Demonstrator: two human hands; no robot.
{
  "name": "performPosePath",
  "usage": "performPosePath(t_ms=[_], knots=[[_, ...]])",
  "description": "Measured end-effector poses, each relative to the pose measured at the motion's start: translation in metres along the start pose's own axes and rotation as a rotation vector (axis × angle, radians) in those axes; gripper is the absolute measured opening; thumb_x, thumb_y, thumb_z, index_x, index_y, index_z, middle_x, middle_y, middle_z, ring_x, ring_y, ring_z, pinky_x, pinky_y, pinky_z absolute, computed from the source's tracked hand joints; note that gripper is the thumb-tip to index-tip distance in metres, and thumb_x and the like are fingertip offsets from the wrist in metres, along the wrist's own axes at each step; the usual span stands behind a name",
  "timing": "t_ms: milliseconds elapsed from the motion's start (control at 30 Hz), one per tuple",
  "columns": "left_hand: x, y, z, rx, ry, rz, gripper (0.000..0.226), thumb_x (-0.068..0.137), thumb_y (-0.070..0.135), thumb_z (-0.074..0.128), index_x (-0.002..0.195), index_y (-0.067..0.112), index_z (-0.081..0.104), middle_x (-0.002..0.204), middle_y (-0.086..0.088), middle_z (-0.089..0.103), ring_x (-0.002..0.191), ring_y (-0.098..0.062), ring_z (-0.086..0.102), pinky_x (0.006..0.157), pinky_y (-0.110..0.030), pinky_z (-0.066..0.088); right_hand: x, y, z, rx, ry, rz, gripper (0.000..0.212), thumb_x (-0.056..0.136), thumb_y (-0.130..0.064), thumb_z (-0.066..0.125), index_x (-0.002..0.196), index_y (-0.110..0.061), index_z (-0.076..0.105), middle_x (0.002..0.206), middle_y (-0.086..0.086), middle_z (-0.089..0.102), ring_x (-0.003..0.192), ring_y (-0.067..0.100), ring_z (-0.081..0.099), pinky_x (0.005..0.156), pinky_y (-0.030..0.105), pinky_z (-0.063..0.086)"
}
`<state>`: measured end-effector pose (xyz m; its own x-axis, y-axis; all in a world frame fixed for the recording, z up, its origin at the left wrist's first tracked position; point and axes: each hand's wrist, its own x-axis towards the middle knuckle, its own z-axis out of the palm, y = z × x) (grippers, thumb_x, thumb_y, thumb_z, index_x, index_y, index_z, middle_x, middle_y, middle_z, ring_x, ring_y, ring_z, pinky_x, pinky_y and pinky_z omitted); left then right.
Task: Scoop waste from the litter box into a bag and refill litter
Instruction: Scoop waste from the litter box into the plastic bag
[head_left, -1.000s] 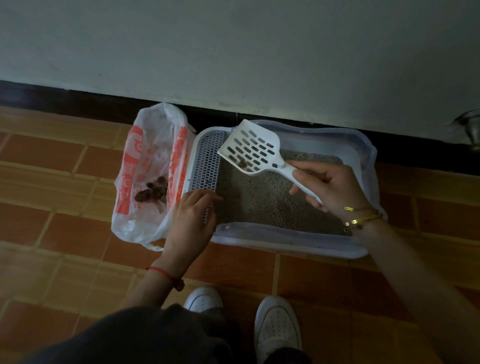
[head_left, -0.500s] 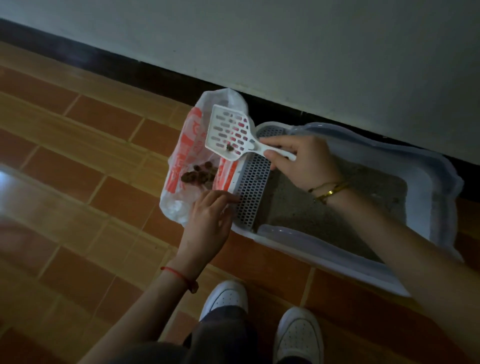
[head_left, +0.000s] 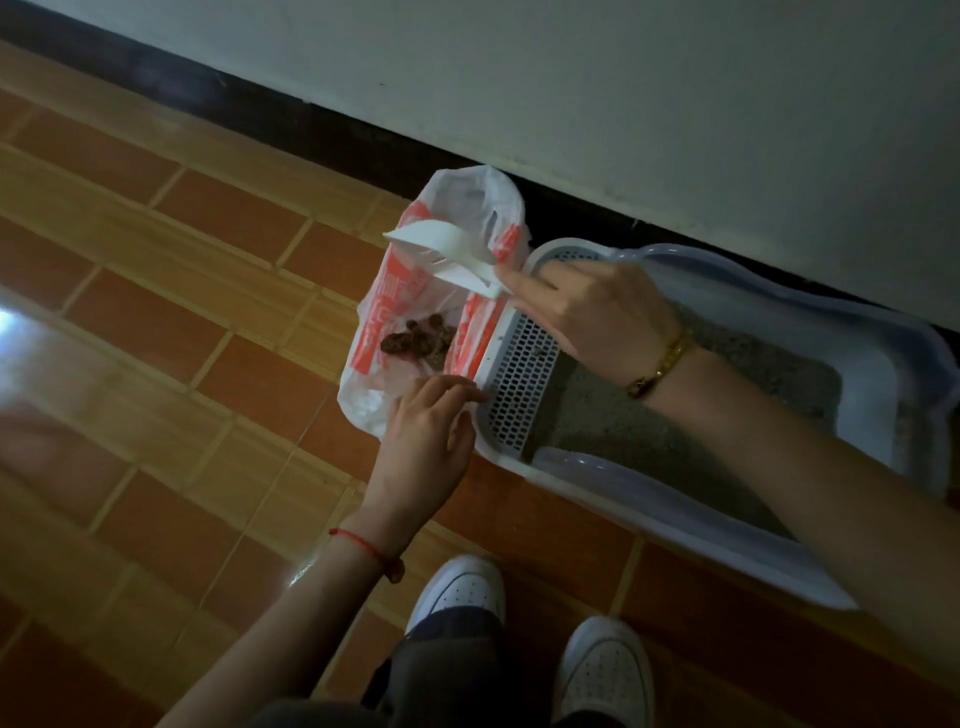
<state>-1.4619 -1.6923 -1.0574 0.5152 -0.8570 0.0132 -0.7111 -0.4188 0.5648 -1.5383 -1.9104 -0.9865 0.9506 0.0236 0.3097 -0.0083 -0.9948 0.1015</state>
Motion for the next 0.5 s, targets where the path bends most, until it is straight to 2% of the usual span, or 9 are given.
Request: performPosePath(t_ms=[67,133,200,233,300,367,500], knots=[[0.0,0.0,0.001,-0.005,0.0,0.009,0.024,0.095,0.016,0.053,0.116,0.022,0.064,0.123,0.003,0.06,0.115,-0.014,0.053,0.092,-0.043,0.048,-0.004,0.001,-0.005,0.079,0.024,0.099,0.041,0.086,-0.022,0.068,0.125,-0.012,0.061,0.076,0.008,0.068,0.055,0.019,0.06,0.05,0.019,0.035],[0.001,0.001,0.001,-0.012,0.002,0.024,0.025,0.096,0.02,0.049,0.116,0.022,0.064,0.122,0.003,0.06,0.113,-0.015,0.054,0.091,-0.044,0.049,-0.008,0.003,-0.012,0.291,0.048,0.286,0.036,0.089,-0.025,0.063,0.124,-0.015,0.062,0.088,0.007,0.072,0.065,0.018,0.064,0.055,0.019,0.039],[0.003,0.004,0.001,-0.018,0.004,0.043,0.028,0.096,0.025,0.044,0.116,0.022,0.064,0.121,0.003,0.061,0.112,-0.016,0.055,0.09,-0.045,0.049,-0.017,0.006,-0.019,0.529,0.063,0.511,0.034,0.091,-0.026,0.06,0.124,-0.018,0.062,0.101,0.0,0.072,0.073,0.008,0.066,0.06,0.013,0.045],[0.005,0.005,0.001,-0.02,0.003,0.05,0.029,0.096,0.025,0.043,0.116,0.021,0.064,0.121,0.002,0.061,0.112,-0.016,0.055,0.09,-0.045,0.049,-0.022,0.007,-0.023,0.633,0.083,0.608,0.033,0.091,-0.025,0.061,0.123,-0.018,0.063,0.1,-0.004,0.072,0.072,0.0,0.065,0.061,0.008,0.046],[0.008,0.007,0.003,-0.02,-0.002,0.061,0.028,0.096,0.023,0.043,0.116,0.021,0.063,0.122,0.002,0.06,0.114,-0.016,0.055,0.09,-0.044,0.049,-0.034,0.009,-0.032,0.853,0.124,0.796,0.03,0.09,-0.02,0.063,0.119,-0.014,0.067,0.089,-0.003,0.072,0.057,-0.006,0.061,0.052,0.006,0.044],[0.011,0.01,0.004,-0.028,-0.004,0.072,0.028,0.096,0.019,0.044,0.116,0.021,0.063,0.123,0.002,0.059,0.114,-0.018,0.054,0.091,-0.044,0.05,-0.05,0.011,-0.043,1.016,0.138,0.937,0.028,0.09,-0.017,0.063,0.117,-0.013,0.067,0.077,0.004,0.072,0.041,-0.001,0.053,0.041,0.009,0.038],[0.018,0.023,0.005,-0.028,0.004,0.116,0.027,0.095,0.008,0.05,0.116,0.017,0.065,0.122,-0.002,0.06,0.112,-0.02,0.053,0.091,-0.04,0.049,-0.091,0.011,-0.058,1.085,0.102,1.085,0.024,0.092,-0.021,0.06,0.115,-0.02,0.066,0.074,0.005,0.072,0.039,0.005,0.047,0.036,0.014,0.036]])
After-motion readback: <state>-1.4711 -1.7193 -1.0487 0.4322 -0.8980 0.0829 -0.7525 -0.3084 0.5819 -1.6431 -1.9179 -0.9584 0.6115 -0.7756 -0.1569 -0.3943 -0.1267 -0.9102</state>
